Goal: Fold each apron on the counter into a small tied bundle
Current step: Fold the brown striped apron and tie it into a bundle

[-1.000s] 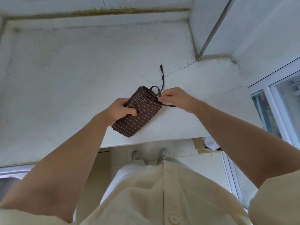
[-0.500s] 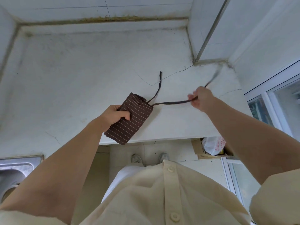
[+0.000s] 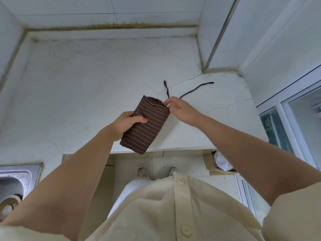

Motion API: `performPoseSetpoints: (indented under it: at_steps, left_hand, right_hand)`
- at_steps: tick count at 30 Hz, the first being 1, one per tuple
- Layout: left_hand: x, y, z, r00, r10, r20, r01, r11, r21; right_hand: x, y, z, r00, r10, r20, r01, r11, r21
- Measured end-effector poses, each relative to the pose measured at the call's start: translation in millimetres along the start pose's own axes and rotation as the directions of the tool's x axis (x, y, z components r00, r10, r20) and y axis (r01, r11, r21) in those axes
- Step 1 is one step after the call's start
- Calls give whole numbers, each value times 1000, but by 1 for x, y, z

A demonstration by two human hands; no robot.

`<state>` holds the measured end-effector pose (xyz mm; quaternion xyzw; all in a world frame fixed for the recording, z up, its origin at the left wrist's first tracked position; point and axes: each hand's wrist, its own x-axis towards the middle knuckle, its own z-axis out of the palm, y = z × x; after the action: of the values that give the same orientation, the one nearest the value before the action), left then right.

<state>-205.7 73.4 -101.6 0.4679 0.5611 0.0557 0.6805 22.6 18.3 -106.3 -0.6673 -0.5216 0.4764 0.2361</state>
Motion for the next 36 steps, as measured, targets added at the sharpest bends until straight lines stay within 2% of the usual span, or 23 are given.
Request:
performPoseSetpoints:
  at_steps: [2,7,10,12,15,16,18,21,23,27,28,31,34,36]
  left_hand:
    - [-1,-2,1,1000,16,-23,-17,998,-58]
    - [-3,-4,5,995,44,-90,-62,976,-210]
    - [-2,1,16,990,74,-124,-107,953,-282]
    - [-1,7,26,979,106,-174,-153,945,-287]
    - [1,14,39,956,161,-246,-226,938,-264]
    - [2,16,43,951,181,-252,-245,935,-256]
    - [1,19,50,946,224,-235,-277,934,-227]
    - [1,26,55,947,258,-189,-296,931,-212]
    - [1,29,54,943,281,-177,-312,933,-181]
    - [8,36,49,859,356,-368,-427,894,-133]
    - [9,38,47,853,385,-352,-448,886,-116]
    - [15,37,45,878,452,-155,-464,884,-49]
    - [16,35,48,910,411,-44,-413,910,-29]
    - [15,34,53,904,428,5,-428,904,-9]
  right_hand:
    - [1,4,4,999,51,17,-52,996,68]
    - [2,18,8,972,131,-197,-61,944,324]
    - [1,13,19,967,83,-241,-15,962,273]
    - [-1,3,27,979,56,-196,-1,962,272]
    - [-6,-14,28,995,98,-35,-71,883,463]
    - [-6,-14,27,996,82,21,-82,875,478]
    - [-5,-11,25,996,60,59,-82,866,494]
    - [-6,-8,17,992,119,43,-121,795,595]
    - [-6,-5,8,982,147,117,-188,735,651]
    - [-14,-6,-12,931,152,332,-357,568,741]
    - [-15,-6,-15,917,153,367,-390,524,757]
    - [-18,-8,-18,906,125,403,-416,425,804]
    - [-16,-12,-18,921,93,378,-385,366,847]
    - [-11,-12,-18,942,99,321,-335,349,875]
